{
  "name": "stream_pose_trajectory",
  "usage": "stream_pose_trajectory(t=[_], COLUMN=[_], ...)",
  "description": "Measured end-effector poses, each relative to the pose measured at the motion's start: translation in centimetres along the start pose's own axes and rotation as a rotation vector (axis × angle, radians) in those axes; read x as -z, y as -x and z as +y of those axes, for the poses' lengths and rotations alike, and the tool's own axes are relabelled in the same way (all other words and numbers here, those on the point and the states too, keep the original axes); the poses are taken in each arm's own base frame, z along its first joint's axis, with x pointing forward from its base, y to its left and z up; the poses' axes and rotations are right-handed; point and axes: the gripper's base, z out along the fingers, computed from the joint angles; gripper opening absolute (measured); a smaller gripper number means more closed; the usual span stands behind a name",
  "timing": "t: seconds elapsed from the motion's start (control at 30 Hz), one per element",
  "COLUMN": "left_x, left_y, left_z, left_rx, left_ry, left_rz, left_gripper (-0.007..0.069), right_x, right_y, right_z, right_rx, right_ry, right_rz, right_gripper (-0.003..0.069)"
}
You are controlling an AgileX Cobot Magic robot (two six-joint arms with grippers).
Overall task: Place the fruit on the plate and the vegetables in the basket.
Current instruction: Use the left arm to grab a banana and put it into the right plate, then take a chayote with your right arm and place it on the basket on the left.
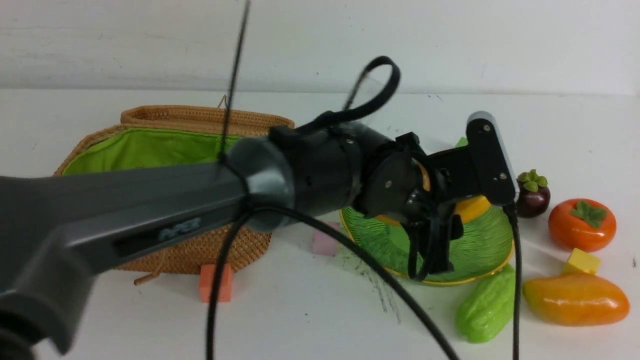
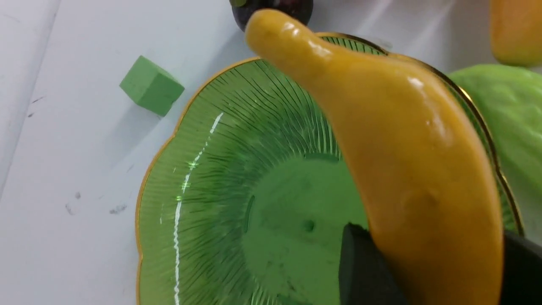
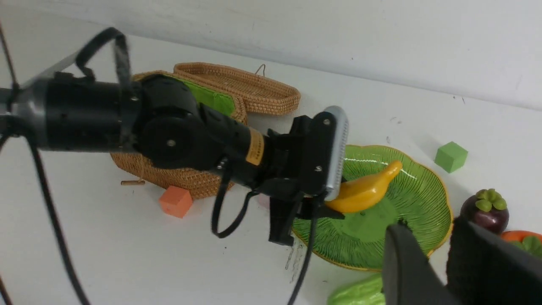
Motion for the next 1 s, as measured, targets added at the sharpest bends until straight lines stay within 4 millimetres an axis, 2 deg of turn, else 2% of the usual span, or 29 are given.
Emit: stream_pose_trajectory(t=[0.17,0.33,0.43,0.63,0.73,0.8,0.9,0.97,1.0], left_x=[-3.5,-4.9,-5.1,-5.1,-5.1,-4.7,-2.2,0.5,3.0], left_y=[-0.2,-0.5,-0.5,-0.5,-0.6,-0.5,0.4,1.5,2.5], left_z=[0.4,0.4,0.4,0.4,0.4,0.4,1.0,1.7,2.3], left_rx=[0.005,0.006,0.006,0.006,0.007,0.006,0.069,0.166,0.259], left_ry=[-0.017,-0.008,0.0,-0.002,-0.008,-0.021,-0.045,-0.044,-0.042], left_rz=[0.029,0.023,0.014,0.016,0.023,0.038,0.061,0.054,0.05], left_gripper=[0.0323,0.0327,0.0384,0.0598,0.0628,0.0625,0.0556,0.0462,0.0374], right_x=[0.0,0.0,0.0,0.0,0.0,0.0,0.0,0.0,-0.2], right_y=[-0.2,-0.6,-0.6,-0.6,-0.6,-0.6,-0.6,-0.8,-0.9], right_z=[-0.1,-0.1,-0.1,-0.1,-0.1,-0.1,-0.1,-0.1,-0.1], right_rx=[0.001,0.001,0.001,0.001,0.001,0.001,0.0,-0.014,-0.035], right_ry=[-0.007,-0.01,-0.01,-0.011,-0.011,-0.011,-0.011,-0.013,-0.016], right_rz=[0.027,0.063,0.067,0.069,0.069,0.069,0.071,0.089,0.111], right_gripper=[0.017,0.0173,0.0176,0.0181,0.0184,0.0184,0.0186,0.0188,0.0189])
